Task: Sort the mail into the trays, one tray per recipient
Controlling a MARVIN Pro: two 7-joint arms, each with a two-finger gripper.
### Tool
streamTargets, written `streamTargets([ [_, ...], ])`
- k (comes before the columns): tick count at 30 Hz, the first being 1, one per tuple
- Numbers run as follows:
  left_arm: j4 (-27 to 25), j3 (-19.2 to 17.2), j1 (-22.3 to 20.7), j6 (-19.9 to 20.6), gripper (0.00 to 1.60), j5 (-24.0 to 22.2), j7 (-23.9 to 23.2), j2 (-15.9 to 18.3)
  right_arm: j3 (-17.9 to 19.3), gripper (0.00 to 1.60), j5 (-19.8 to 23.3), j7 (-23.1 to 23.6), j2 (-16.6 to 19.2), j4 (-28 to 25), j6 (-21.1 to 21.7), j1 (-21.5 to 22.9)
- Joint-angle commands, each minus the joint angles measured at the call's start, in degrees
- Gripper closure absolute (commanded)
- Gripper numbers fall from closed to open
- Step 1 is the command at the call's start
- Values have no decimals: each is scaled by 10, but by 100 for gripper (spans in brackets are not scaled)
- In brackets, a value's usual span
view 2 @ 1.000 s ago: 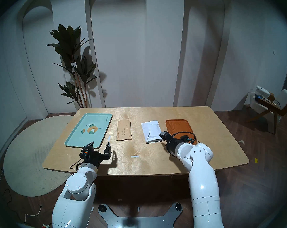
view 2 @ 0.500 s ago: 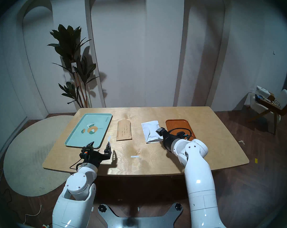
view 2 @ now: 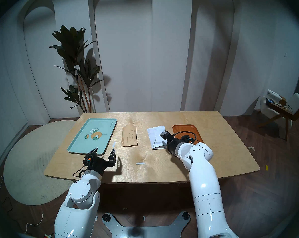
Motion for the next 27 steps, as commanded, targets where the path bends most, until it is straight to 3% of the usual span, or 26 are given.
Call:
streamTargets([
  [1, -14, 0, -3, -2, 0, 0, 0, 0, 3, 0, 2, -2, -4, 10, -5, 26],
  [9, -14, 0, -3, -2, 0, 0, 0, 0, 4, 0, 1, 5, -1, 37, -15, 31],
  [22, -14, 0, -3, -2, 0, 0, 0, 0, -3, 0, -13, 34, 1, 114, -40, 83],
  [23, -14, 0, -3, -2, 0, 0, 0, 0, -4, 35, -14, 33, 1, 117, -41, 85],
  [24, -14, 0, -3, -2, 0, 0, 0, 0, -4, 35, -14, 33, 1, 117, -41, 85],
  [26, -14, 0, -3, -2, 0, 0, 0, 0, -6, 160, -16, 33, 1, 122, -41, 89],
  [27, -14, 0, -3, -2, 0, 0, 0, 0, -7, 160, -17, 34, 1, 124, -41, 90],
])
